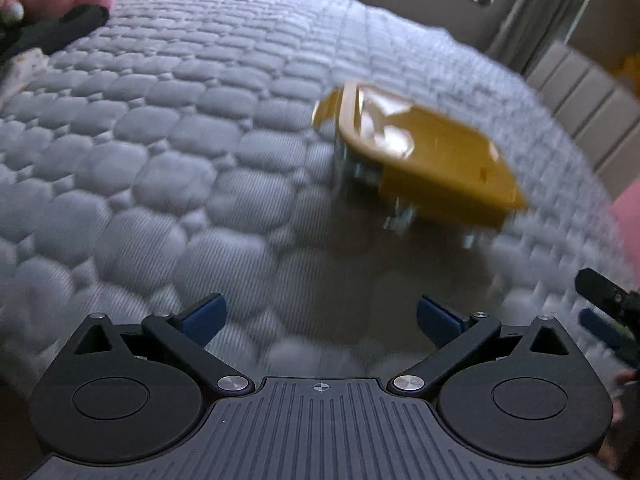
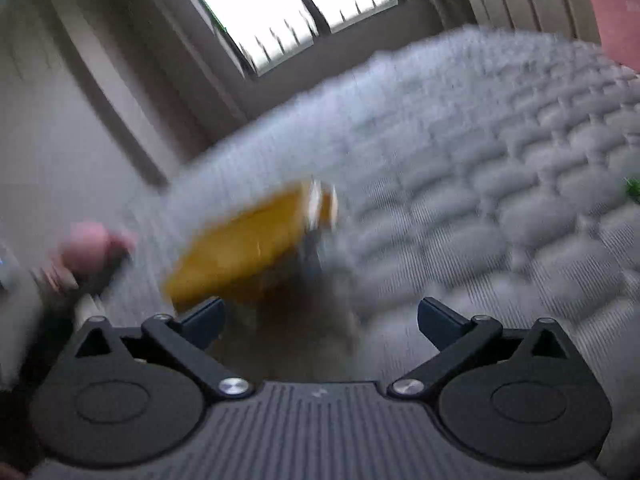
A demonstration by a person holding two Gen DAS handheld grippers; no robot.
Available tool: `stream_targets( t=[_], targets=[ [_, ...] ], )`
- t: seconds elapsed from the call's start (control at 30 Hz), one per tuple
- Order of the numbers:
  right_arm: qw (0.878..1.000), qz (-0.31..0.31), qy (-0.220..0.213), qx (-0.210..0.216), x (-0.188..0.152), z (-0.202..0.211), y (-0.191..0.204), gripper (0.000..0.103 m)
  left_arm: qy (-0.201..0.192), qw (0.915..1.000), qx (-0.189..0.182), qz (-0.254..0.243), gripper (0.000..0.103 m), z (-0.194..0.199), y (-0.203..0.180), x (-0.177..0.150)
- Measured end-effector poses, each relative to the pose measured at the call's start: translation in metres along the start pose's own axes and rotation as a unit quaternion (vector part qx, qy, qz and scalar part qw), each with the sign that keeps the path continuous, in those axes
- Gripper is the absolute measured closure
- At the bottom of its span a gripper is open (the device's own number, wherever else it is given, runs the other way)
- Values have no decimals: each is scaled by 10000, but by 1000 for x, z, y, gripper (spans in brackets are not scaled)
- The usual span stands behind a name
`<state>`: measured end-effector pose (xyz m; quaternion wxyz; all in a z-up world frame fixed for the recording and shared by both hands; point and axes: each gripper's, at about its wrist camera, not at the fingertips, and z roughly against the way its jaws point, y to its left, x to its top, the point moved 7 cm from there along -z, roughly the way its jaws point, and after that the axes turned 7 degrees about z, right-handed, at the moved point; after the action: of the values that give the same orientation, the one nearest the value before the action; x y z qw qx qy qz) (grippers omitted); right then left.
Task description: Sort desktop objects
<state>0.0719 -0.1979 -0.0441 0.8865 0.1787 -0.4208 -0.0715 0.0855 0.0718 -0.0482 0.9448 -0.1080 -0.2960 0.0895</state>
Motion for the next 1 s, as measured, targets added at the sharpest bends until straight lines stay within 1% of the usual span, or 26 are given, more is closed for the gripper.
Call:
stream_targets(
  t=[0.03, 0.1, 0.17, 0.23, 0.3, 0.33, 0.37, 0.4, 0.43, 0.5, 0.57, 0.63, 0.77, 0.9, 1.0],
  targets=[
    [9995, 213, 180, -154, -6, 4, 9, 0, 18, 9999, 96, -105, 0, 4, -1, -8],
    [9979, 530, 166, -318, -14, 16, 27, 0, 22, 9994, 151, -295, 0, 15, -5, -20],
    [9970, 607, 114, -465, -19, 28, 44, 0, -22, 9992, 102, -399, 0, 26, -8, -27],
    [9956, 763, 190, -511, -23, 36, 60, 0, -142, 9989, 7, -437, 0, 36, -10, -29],
    [9919, 1155, 239, -476, -25, 42, 72, 0, -303, 9984, -82, -466, 0, 50, -11, -31],
    [9890, 1378, 252, -475, -27, 45, 78, 0, -389, 9981, -57, -476, 0, 55, -11, -31],
    [9856, 1601, 266, -473, -29, 48, 84, 0, -458, 9978, 44, -484, 0, 56, -10, -31],
    [9838, 1654, 284, -625, -30, 46, 85, 0, -499, 9975, 112, -490, 0, 57, -9, -31],
    [9818, 1703, 303, -779, -30, 45, 85, 0, -520, 9974, 165, -472, 0, 58, -8, -32],
    [9818, 1614, 388, -928, -34, 41, 80, 0, -527, 9979, 137, -349, 0, 59, -4, -34],
    [9848, 1449, 486, -824, -40, 39, 77, 0, -585, 9977, 126, -318, 0, 61, -4, -36],
    [9857, 1386, 561, -777, -42, 38, 75, 0, -669, 9966, 216, -424, 0, 64, -6, -36],
    [9830, 1531, 458, -908, -44, 41, 76, 0, -854, 9940, 349, -588, 0, 70, -11, -38],
    [9815, 1579, 403, -1008, -44, 42, 75, 0, -786, 9944, 332, -618, 0, 66, -12, -40],
    [9830, 1511, 396, -966, -44, 41, 71, 0, -758, 9948, 319, -600, 0, 64, -13, -40]
  ],
)
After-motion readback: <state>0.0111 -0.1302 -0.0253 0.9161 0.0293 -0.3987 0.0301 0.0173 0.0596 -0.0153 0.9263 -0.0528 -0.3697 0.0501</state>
